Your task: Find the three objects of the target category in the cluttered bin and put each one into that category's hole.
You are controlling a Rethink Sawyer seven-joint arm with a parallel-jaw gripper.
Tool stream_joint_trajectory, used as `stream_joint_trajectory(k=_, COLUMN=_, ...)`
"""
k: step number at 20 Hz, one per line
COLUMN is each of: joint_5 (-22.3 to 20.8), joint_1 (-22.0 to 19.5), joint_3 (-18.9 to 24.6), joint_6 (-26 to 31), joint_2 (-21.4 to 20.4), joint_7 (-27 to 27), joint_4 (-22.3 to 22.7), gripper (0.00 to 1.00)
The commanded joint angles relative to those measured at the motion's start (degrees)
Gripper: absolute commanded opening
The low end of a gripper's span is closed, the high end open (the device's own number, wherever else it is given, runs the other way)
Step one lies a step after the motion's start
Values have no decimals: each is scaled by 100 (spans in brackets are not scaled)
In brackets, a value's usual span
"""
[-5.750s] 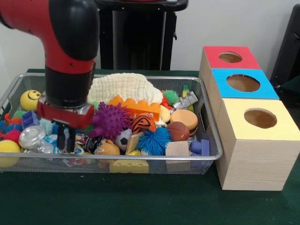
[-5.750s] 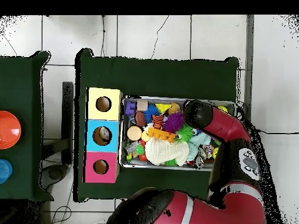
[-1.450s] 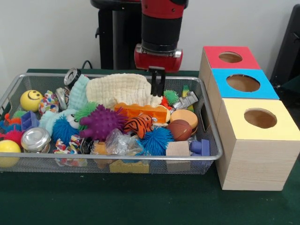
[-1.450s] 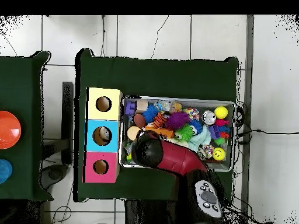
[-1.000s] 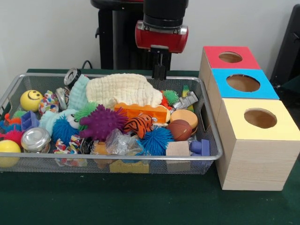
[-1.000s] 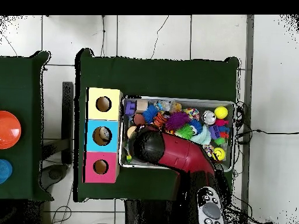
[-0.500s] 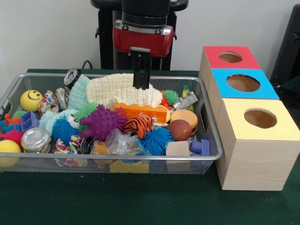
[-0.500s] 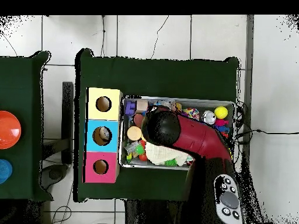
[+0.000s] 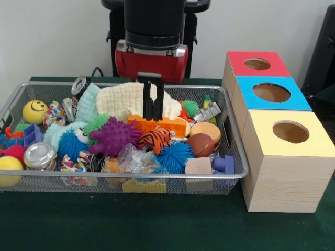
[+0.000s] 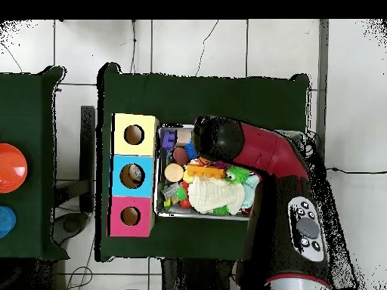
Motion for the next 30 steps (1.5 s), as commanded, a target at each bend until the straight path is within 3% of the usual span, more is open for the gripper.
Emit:
stream_joint_trajectory(k=1, joint_5=-355, joint_1=-400, joint_3=1112, joint_6=-255, joint_2=693, joint_7=-567, joint_4=-227, gripper=0)
stream_joint_trajectory(k=8, joint_5=-726, joint_1=-902, joint_3=1568, joint_6=-1335, joint_2=1011, joint_7=-326, joint_4=306, gripper=0)
stream_joint_trajectory(k=13, joint_5=-976, joint_1=-1206, joint_3=1750, joint_6=-1530, joint_2=1138, joint_7=-235, joint_4=400, gripper=0)
stream_joint_trajectory(k=19, joint_5=-1069, joint_1=-1055, joint_3=1377, joint_6=-1779, joint_2=766, joint_7=451, joint_4=854, gripper=0)
stream_joint_trajectory(k=23, joint_5=-1077, joint_1=-787, joint_3=1045, joint_6=-1740, joint_2=703, joint_7=686, joint_4=760, gripper=0)
stream_joint_trajectory(k=24, joint_5=-1059, joint_1=-690, joint_3=939, joint_6=-1741, joint_2=700, joint_7=764, joint_4=716, gripper=100)
stream_joint_trajectory(k=28, joint_5=-1013, joint_1=-383, joint_3=631, joint_6=-1407, joint_2=697, joint_7=791, joint_4=446, gripper=100)
stream_joint_trajectory(k=30, joint_5=-864, joint_1=-105, joint_3=406, joint_6=-701, joint_2=455, joint_7=826, joint_4=291, gripper=100)
